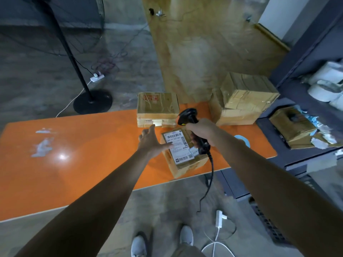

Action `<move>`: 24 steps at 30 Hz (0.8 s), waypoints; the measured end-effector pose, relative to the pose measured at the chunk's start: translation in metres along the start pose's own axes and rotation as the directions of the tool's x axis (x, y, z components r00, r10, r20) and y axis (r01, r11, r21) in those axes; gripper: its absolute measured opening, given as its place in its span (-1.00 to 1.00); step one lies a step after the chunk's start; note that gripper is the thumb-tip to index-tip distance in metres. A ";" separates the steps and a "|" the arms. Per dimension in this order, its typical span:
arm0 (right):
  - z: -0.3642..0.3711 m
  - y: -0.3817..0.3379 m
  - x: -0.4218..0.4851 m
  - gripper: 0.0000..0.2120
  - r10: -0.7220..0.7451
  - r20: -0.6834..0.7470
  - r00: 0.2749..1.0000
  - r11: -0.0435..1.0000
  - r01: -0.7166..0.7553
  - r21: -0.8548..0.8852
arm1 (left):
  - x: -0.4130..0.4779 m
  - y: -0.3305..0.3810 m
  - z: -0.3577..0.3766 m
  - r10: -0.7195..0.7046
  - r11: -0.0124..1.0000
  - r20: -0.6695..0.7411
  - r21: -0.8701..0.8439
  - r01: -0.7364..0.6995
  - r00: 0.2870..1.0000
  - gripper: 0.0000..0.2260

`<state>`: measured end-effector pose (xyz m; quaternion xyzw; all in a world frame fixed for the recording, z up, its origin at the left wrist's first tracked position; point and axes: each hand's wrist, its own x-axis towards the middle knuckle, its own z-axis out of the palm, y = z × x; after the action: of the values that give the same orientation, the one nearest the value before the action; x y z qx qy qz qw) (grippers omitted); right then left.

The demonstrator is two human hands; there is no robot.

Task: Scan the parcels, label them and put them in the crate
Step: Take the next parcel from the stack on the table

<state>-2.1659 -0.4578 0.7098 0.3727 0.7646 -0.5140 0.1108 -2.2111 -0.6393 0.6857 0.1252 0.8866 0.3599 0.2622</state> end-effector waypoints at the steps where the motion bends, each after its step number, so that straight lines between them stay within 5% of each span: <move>1: 0.003 -0.002 -0.002 -0.82 0.006 0.000 1.000 1.000 -0.006 -0.004 | 0.000 -0.002 -0.003 0.007 1.000 0.002 -0.002 -0.007 1.000 -0.19; 24: 0.018 -0.004 -0.028 -0.89 0.095 0.025 0.995 0.995 -0.095 -0.022 | 0.035 -0.023 0.005 0.080 0.990 0.068 0.108 -0.087 0.995 -0.04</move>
<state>-2.1528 -0.4871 0.7204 0.4006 0.7498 -0.5051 0.1490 -2.2385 -0.6388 0.6531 0.1877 0.8903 0.3168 0.2677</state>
